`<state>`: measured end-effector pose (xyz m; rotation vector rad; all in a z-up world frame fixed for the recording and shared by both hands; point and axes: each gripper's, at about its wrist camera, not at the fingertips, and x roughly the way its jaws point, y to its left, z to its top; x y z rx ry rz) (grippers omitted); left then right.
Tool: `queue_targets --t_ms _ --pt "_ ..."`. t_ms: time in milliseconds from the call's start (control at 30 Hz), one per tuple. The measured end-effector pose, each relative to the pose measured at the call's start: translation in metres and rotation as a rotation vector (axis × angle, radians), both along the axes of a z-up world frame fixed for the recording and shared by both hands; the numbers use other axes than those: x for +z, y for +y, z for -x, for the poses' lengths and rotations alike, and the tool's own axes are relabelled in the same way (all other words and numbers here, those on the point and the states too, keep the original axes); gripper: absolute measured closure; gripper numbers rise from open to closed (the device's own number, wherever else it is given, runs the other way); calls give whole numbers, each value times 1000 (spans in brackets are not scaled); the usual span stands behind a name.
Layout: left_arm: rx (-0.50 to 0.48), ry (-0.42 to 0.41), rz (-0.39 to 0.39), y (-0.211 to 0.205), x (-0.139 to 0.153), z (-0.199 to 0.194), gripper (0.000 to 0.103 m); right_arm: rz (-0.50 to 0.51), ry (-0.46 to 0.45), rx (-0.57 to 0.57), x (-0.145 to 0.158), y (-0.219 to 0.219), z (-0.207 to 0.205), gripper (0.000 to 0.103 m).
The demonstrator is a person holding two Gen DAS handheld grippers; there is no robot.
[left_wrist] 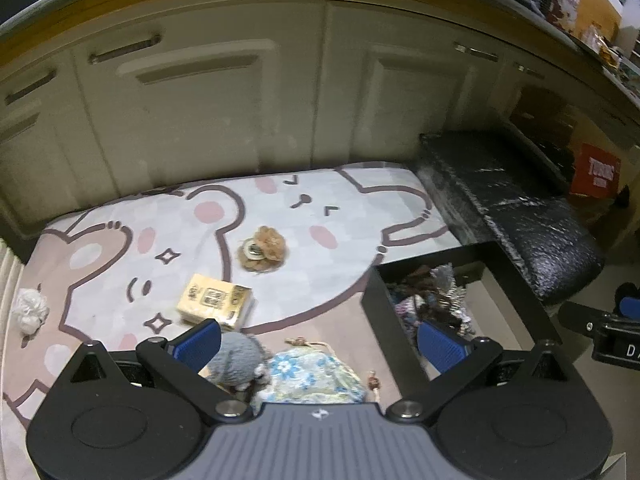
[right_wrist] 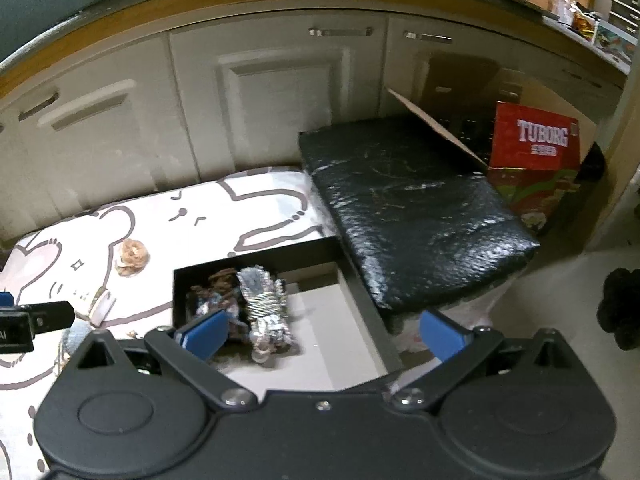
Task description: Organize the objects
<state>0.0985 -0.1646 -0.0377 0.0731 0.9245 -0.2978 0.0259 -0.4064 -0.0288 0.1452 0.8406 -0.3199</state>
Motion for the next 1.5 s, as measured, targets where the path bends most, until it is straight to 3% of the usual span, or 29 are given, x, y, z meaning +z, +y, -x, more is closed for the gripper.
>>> queue_targets --t_ms 567,1133,1500 --pt "128 -27 -13 75 5 -14 0 -54 -28 100 1 56 -32 0" --pt "141 -47 -47 110 -6 -21 0 -101 -26 222 -12 99 -60 0" --pt "104 1 60 113 -11 -29 0 -75 27 409 -30 124 -72 0"
